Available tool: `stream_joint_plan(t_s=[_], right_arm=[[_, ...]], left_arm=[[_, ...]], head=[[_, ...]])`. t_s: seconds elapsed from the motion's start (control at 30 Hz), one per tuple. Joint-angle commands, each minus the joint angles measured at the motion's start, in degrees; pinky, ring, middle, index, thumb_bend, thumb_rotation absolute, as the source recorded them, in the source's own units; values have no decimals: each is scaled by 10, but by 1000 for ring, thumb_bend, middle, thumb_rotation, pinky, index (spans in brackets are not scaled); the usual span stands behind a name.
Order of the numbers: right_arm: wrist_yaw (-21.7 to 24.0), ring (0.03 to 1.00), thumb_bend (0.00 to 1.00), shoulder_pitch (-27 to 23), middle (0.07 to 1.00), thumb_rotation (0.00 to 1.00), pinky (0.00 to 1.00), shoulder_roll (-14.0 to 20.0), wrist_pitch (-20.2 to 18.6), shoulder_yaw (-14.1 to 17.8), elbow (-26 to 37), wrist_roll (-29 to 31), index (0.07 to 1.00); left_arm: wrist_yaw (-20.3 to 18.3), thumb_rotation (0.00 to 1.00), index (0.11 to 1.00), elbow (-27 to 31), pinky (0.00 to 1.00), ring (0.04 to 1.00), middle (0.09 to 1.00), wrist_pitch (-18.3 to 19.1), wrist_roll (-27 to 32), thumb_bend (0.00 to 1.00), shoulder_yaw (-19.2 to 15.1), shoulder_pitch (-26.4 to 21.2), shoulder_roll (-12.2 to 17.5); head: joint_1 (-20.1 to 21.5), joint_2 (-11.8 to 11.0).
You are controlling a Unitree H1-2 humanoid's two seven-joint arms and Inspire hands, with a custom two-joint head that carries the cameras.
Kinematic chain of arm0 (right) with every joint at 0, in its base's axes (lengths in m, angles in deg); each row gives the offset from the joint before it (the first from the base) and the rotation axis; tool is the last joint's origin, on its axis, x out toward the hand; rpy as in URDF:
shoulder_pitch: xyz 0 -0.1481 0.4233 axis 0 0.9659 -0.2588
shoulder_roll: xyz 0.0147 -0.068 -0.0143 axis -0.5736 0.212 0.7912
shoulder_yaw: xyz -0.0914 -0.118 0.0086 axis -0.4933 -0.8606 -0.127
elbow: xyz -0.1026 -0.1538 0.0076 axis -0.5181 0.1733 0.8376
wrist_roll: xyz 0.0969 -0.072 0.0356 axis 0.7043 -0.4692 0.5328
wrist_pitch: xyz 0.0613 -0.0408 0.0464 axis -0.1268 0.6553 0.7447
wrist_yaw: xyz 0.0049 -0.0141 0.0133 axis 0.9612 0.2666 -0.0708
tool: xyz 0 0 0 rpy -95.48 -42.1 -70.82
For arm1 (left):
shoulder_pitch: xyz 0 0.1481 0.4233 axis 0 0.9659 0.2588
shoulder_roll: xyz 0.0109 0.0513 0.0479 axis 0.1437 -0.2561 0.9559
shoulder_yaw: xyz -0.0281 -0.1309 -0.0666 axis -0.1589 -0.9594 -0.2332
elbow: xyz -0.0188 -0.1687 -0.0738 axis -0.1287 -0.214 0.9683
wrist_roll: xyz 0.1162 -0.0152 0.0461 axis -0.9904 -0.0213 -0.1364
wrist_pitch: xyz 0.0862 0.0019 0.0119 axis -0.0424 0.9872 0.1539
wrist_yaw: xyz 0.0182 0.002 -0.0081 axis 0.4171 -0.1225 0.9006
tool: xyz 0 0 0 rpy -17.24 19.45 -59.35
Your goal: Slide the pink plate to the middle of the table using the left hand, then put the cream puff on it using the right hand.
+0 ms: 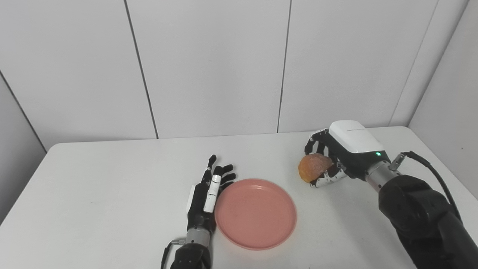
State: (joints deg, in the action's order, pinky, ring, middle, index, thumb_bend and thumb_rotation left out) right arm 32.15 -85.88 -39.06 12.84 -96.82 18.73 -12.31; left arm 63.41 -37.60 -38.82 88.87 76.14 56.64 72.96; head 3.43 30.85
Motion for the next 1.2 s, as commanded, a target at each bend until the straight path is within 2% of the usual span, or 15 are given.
stream_joint_plan(t_s=[0.0, 0.23, 0.27, 0.33, 0.37, 0.43, 0.53, 0.6, 0.67, 0.77, 1.03, 1.1, 1.17], right_arm=[[-4, 244, 530, -36, 454, 0, 175, -11, 12, -4, 20, 0, 487], [4, 248, 531, -57, 471, 0, 177, -43, 21, -42, 11, -3, 482], [1, 250, 526, -58, 422, 0, 178, -49, 22, -46, 9, -2, 497], [-6, 250, 523, -57, 397, 0, 180, -57, 30, -52, 2, 0, 502], [-8, 285, 524, -57, 399, 0, 252, -58, 36, -56, -2, -3, 509], [-8, 318, 524, -59, 403, 0, 319, -60, 50, -66, -12, -6, 514], [-7, 274, 522, -60, 396, 0, 218, -66, 61, -78, -25, -5, 516], [0, 244, 530, -60, 455, 0, 174, -69, 59, -88, -32, -17, 489], [11, 266, 531, -62, 467, 0, 220, -71, 55, -99, -36, -29, 484], [15, 243, 531, -61, 471, 0, 176, -75, 56, -107, -46, -31, 484], [27, 268, 531, -66, 472, 0, 196, -67, 77, -135, -76, -52, 484], [26, 264, 526, -66, 414, 0, 194, -69, 78, -138, -84, -53, 501], [24, 277, 525, -66, 399, 0, 205, -73, 79, -139, -91, -53, 507]], left_arm=[[11, 897, 936, -17, 733, 762, 793, 40, -4, 793, 1, 13, -13], [13, 938, 940, -5, 747, 792, 805, 57, -10, 802, 1, 15, -14], [13, 945, 940, -3, 748, 795, 805, 58, -10, 801, 1, 15, -14], [13, 952, 938, -1, 741, 794, 803, 59, -11, 792, 0, 16, -13], [13, 958, 937, -1, 734, 792, 803, 59, -11, 784, -1, 16, -12], [12, 960, 934, 0, 727, 789, 801, 60, -11, 777, -1, 16, -11], [12, 965, 935, 1, 728, 786, 796, 63, -11, 771, -2, 15, -10], [12, 964, 938, 1, 724, 783, 796, 63, -11, 770, -2, 15, -10], [11, 962, 937, 2, 724, 783, 794, 65, -11, 776, -2, 15, -9], [9, 958, 935, 6, 716, 780, 793, 68, -10, 785, -2, 17, -9], [10, 950, 933, 14, 712, 774, 782, 74, -10, 768, -2, 21, -8], [8, 942, 928, 14, 708, 762, 776, 74, -9, 759, -1, 22, -9], [6, 940, 929, 13, 713, 759, 770, 74, -8, 751, 0, 23, -10]], head=[[-7, 2], [-14, 5], [-14, 5], [-13, 6], [-13, 6], [-12, 7], [-10, 6], [-9, 6], [-9, 6], [-7, 8], [-1, 12], [2, 12], [4, 12]])
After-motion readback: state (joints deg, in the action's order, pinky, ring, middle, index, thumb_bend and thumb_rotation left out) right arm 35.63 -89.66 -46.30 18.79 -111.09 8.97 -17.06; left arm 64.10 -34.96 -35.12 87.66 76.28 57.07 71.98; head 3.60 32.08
